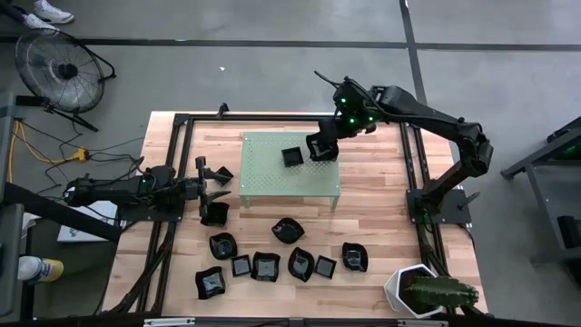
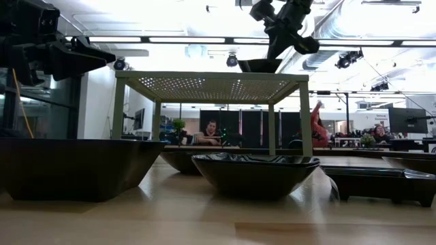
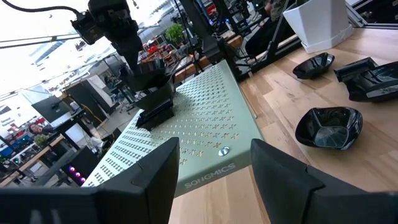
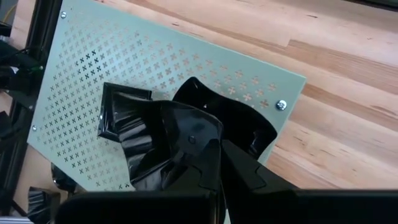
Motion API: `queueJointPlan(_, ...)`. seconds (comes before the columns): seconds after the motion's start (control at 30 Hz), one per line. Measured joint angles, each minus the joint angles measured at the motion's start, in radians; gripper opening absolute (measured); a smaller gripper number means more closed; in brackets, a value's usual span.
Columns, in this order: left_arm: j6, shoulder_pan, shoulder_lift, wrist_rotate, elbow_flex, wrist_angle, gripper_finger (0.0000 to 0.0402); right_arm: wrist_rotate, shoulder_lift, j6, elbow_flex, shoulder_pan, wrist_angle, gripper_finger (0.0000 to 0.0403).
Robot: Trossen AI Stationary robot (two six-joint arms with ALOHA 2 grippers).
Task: Pick & Place Mini shaped plates
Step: Stack the distorted square plate on top of the other distorted square plate on the shelf, then stack the square plate on top of the other square plates on the shelf
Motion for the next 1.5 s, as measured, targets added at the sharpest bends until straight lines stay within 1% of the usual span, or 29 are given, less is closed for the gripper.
queueJointPlan(0.6, 0.000, 0.000, 0.000, 0.000, 0.000, 0.000, 0.0193, 0.000, 0.000, -0.060, 0.000, 0.000, -0.014, 0.0004)
queueJointPlan(0.7, 0.000, 0.000, 0.000, 0.000, 0.000, 0.000, 0.0193, 0.007, 0.000, -0.068, 0.000, 0.000, -0.014, 0.0024)
queueJointPlan(0.9, 0.000, 0.000, 0.000, 0.000, 0.000, 0.000, 0.0193, 0.007, 0.000, -0.075, 0.000, 0.000, -0.014, 0.0084)
queueJointPlan(1.1, 0.000, 0.000, 0.000, 0.000, 0.000, 0.000, 0.0193, -0.052, 0.000, -0.106, 0.000, -0.001, -0.015, 0.0124)
queueJointPlan(1.23, 0.000, 0.000, 0.000, 0.000, 0.000, 0.000, 0.0193, -0.114, -0.008, -0.159, 0.000, -0.003, -0.025, 0.0137)
queueJointPlan(1.33, 0.000, 0.000, 0.000, 0.000, 0.000, 0.000, 0.0193, -0.134, -0.021, -0.204, 0.000, -0.003, -0.070, 0.0140)
queueJointPlan(1.43, 0.000, 0.000, 0.000, 0.000, 0.000, 0.000, 0.0193, -0.122, -0.035, -0.237, 0.001, 0.012, -0.155, 0.0138)
queueJointPlan(1.5, 0.000, 0.000, 0.000, 0.000, 0.000, 0.000, 0.0193, -0.086, -0.042, -0.251, 0.001, 0.035, -0.218, 0.0138)
